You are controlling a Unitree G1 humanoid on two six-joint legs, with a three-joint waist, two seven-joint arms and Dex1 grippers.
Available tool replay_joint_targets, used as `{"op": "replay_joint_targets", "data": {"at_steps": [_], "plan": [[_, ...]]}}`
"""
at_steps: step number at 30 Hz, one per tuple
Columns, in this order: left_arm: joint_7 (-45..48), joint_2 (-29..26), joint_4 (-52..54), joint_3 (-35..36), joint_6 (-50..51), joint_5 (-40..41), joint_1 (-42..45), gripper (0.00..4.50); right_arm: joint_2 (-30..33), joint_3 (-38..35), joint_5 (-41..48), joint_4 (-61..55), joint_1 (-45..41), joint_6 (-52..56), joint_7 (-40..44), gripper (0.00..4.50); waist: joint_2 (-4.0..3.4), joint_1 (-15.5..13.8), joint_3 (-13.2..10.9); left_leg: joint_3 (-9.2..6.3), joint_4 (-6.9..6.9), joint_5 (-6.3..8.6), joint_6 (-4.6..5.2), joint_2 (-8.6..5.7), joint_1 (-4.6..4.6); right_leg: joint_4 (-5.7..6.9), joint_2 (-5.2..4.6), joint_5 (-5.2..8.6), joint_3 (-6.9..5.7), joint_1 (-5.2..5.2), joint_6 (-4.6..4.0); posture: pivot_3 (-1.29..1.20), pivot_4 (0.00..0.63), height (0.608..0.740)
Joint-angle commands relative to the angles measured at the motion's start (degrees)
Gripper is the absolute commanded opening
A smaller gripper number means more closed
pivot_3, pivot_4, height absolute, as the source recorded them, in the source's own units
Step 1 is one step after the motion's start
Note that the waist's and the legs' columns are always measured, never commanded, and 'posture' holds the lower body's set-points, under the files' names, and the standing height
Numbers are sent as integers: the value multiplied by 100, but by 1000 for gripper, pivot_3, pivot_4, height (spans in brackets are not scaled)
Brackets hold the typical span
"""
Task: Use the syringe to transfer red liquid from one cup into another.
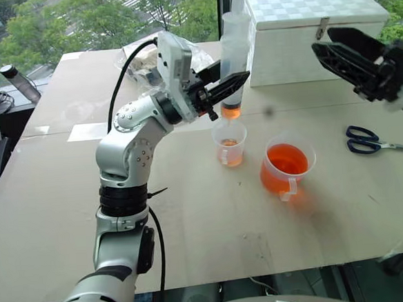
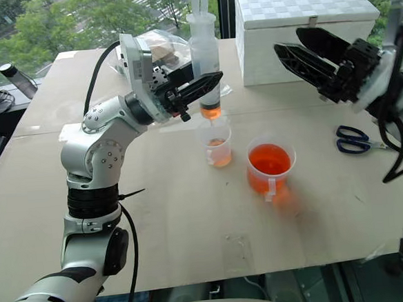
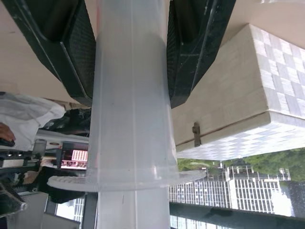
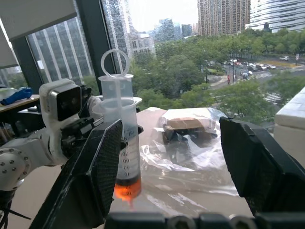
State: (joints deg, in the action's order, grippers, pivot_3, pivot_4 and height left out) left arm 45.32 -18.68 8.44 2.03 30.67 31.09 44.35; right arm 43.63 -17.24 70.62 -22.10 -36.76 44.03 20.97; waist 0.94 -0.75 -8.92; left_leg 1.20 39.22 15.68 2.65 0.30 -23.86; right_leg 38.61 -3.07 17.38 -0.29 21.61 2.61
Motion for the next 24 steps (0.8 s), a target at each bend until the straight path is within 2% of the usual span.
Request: {"op": "replay_joint_targets", "data": {"at_steps": [1,9,24], "plan": [[86,30,12,-66,-368,-58,-29,1351,-240,400,-419,191,-739,-81,-78,3452,0,8,0,0,-1,0,0,0,0,1,0,0,0,1,0,0,150,740],[232,-150,-196,-116,-705,-248,-255,1351,-414,789,-1115,906,-1527,167,89,3452,0,4,0,5,-3,0,1,-1,-1,12,-2,0,2,8,0,0,150,740],[165,-41,-154,-199,-878,-251,-566,1351,-941,1179,-1692,1298,-2137,621,439,3452,-1,27,0,4,-6,0,1,-1,-1,20,-3,0,2,10,0,0,150,740]]}}
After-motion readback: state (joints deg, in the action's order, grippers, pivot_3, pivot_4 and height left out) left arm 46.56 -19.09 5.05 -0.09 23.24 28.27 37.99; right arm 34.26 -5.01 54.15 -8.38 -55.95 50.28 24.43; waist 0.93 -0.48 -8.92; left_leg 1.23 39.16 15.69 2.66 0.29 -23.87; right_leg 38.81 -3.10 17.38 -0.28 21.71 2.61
